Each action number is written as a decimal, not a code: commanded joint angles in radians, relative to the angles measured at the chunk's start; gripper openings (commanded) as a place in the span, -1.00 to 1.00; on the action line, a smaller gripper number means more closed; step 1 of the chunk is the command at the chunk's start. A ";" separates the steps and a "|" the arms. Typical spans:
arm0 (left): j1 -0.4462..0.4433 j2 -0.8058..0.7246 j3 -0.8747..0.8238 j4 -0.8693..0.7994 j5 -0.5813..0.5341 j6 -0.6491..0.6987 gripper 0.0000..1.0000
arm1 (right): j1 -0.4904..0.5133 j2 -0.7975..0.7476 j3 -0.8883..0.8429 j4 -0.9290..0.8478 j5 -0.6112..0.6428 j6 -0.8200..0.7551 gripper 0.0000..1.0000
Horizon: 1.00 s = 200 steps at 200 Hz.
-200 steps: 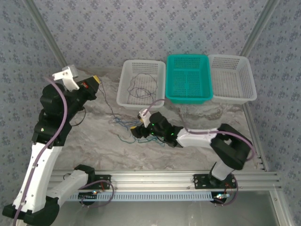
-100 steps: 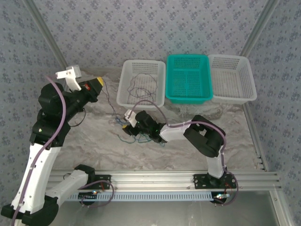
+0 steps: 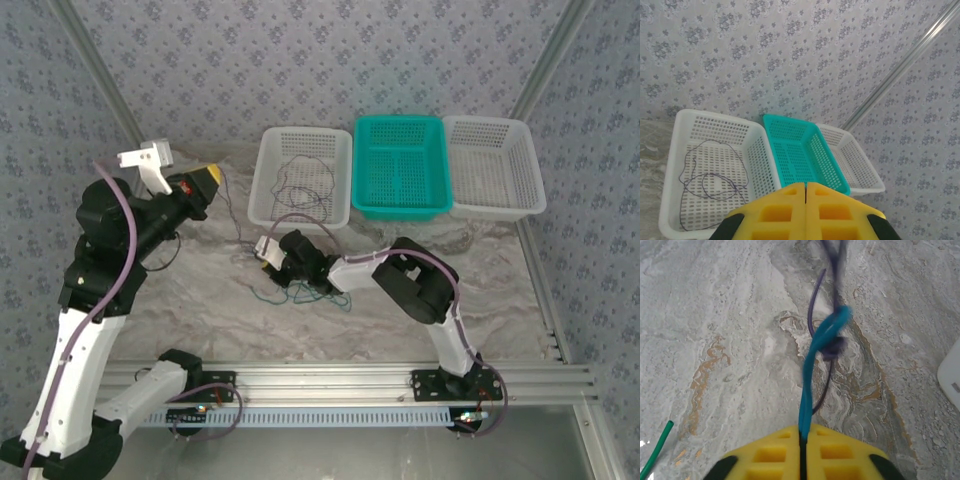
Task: Untangle the cables
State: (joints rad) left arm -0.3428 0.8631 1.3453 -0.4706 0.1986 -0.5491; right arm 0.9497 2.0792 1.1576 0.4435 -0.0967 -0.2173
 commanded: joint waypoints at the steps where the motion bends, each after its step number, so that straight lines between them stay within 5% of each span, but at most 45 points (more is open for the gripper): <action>1: -0.005 -0.035 0.043 -0.047 -0.095 0.039 -1.00 | -0.005 -0.022 -0.022 -0.003 -0.042 0.027 -0.92; 46: -0.004 -0.068 0.065 -0.159 -0.391 0.124 -1.00 | -0.001 -0.131 -0.174 0.022 -0.049 0.104 -1.00; 97: 0.078 0.005 0.186 -0.182 -0.722 0.369 -1.00 | 0.002 -0.265 -0.358 0.082 0.023 0.168 -1.00; 139: 0.202 0.140 0.449 -0.201 -0.715 0.430 -1.00 | -0.011 -0.391 -0.393 -0.149 0.225 0.069 -1.00; 174: 0.207 0.212 0.482 -0.174 -0.543 0.342 -1.00 | -0.081 -0.518 -0.555 -0.084 0.169 0.147 -1.00; 200: 0.222 0.302 0.592 -0.172 -0.475 0.287 -1.00 | -0.105 -0.503 -0.556 -0.137 0.240 0.208 -1.00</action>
State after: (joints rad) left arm -0.1501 1.1198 1.8050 -0.7681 -0.3122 -0.2111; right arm 0.8791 1.5391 0.6434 0.4847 0.0341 -0.0872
